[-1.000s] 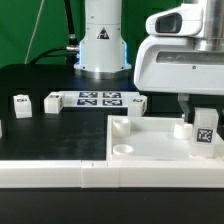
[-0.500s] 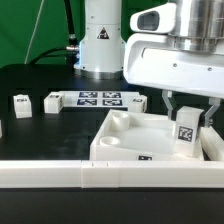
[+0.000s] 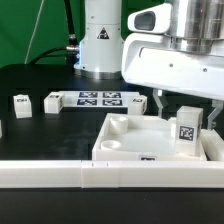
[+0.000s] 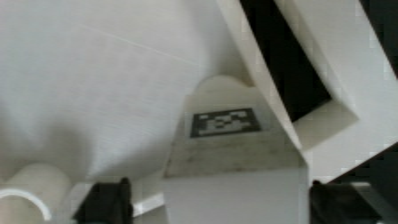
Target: Assemble one leg
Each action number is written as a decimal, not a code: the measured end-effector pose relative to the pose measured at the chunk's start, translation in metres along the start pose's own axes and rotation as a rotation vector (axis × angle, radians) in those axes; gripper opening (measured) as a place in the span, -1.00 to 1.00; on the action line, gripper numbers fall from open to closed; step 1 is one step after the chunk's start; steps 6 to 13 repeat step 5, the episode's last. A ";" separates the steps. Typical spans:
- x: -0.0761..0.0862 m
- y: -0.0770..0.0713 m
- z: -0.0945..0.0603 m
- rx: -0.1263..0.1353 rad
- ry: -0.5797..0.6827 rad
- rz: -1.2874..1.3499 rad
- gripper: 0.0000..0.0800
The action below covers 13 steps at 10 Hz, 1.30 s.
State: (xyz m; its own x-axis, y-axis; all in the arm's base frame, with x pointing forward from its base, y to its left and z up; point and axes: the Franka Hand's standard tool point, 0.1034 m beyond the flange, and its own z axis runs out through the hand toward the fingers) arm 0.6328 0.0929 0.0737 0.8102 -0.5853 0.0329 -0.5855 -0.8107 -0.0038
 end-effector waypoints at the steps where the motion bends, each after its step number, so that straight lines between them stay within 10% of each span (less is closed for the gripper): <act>1: 0.000 0.000 0.000 0.000 0.000 0.000 0.33; 3: 0.000 0.000 0.001 -0.001 -0.001 0.000 0.62; 13: 0.000 0.000 0.001 -0.002 -0.001 0.000 0.62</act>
Offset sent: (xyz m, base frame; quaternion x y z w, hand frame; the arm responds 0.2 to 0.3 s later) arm 0.0000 0.0000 0.0000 0.0000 0.0000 0.0000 1.0000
